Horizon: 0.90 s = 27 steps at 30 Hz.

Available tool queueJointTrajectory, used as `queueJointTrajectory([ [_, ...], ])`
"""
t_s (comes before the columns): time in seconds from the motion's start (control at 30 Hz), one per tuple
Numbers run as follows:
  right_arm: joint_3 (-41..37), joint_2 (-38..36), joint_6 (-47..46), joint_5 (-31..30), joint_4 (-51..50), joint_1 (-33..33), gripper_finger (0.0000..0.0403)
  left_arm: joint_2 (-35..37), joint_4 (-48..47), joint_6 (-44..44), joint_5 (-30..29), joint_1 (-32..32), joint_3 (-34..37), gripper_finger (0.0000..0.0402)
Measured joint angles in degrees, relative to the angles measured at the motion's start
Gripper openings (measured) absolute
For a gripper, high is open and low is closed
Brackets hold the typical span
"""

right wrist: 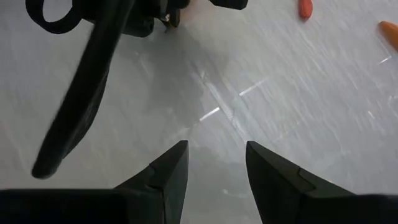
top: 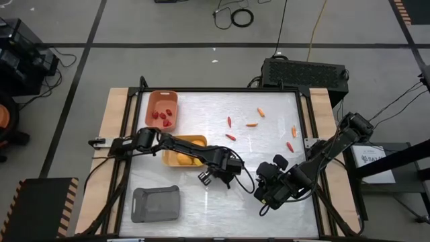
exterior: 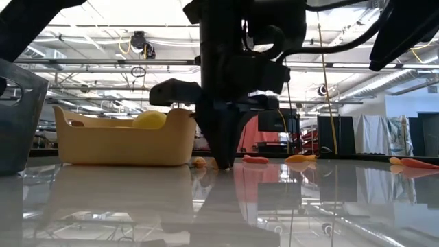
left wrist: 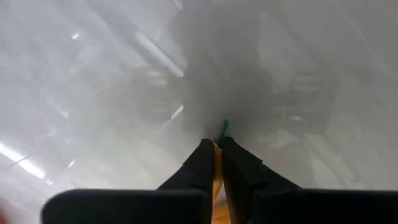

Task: Sort produce into baskets
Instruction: Put the yellow chili pepper into the gray bin

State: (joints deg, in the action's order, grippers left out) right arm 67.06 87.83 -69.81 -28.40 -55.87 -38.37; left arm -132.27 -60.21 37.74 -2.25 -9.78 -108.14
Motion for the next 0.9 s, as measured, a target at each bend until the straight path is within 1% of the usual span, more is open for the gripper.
queueJointTrajectory([
  [0.17, 0.01, 0.00, 1.73, 0.00, -0.06, 0.00, 0.0153, 3.43, -0.07, -1.63, -3.98, 0.02, 0.00, 0.0012],
  [0.27, 0.01, 0.00, 3.32, 0.02, -0.41, 0.00, 0.0153, 6.73, -0.33, -6.56, -4.00, 0.02, -0.02, 0.0012],
  [0.33, 0.01, 0.00, 4.48, 0.00, -0.58, 0.00, 0.0153, 9.86, -0.30, -11.83, -2.81, 0.02, -0.06, 0.0011],
  [0.4, 0.01, 0.00, 5.46, 0.00, -0.67, 0.01, 0.0153, 13.74, -1.00, -18.32, 2.10, -0.14, -0.10, 0.0011],
  [0.47, 0.01, -0.02, 6.32, -0.02, -0.64, 0.16, 0.0153, 17.73, -2.05, -26.26, 8.90, -0.54, -0.13, 0.0010],
  [0.57, 0.01, -0.02, 7.60, -0.11, -0.52, 0.56, 0.0153, 23.36, -6.10, -38.67, 18.68, -1.51, -0.17, 0.0010],
  [0.6, 0.01, -0.02, 7.99, -0.22, -0.49, 0.75, 0.0153, 25.09, -7.95, -41.82, 20.75, -2.19, -0.17, 0.0010],
  [0.63, 0.00, -0.02, 8.50, -0.24, -0.36, 0.97, 0.0153, 26.82, -10.28, -44.50, 21.63, -3.07, -0.17, 0.0010],
  [0.7, 0.00, -0.02, 10.05, -0.27, 0.37, 1.42, 0.0153, 29.72, -15.53, -48.13, 20.98, -5.67, -0.17, 0.0010],
  [0.8, 0.01, -0.02, 12.73, -0.39, 1.84, 2.33, 0.0153, 32.61, -21.35, -52.03, 16.62, -10.99, -0.17, 0.0010],
  [0.9, 0.01, -0.02, 14.82, -0.42, 3.64, 3.17, 0.0153, 33.95, -22.97, -57.34, 13.03, -16.03, -0.17, 0.0010],
])
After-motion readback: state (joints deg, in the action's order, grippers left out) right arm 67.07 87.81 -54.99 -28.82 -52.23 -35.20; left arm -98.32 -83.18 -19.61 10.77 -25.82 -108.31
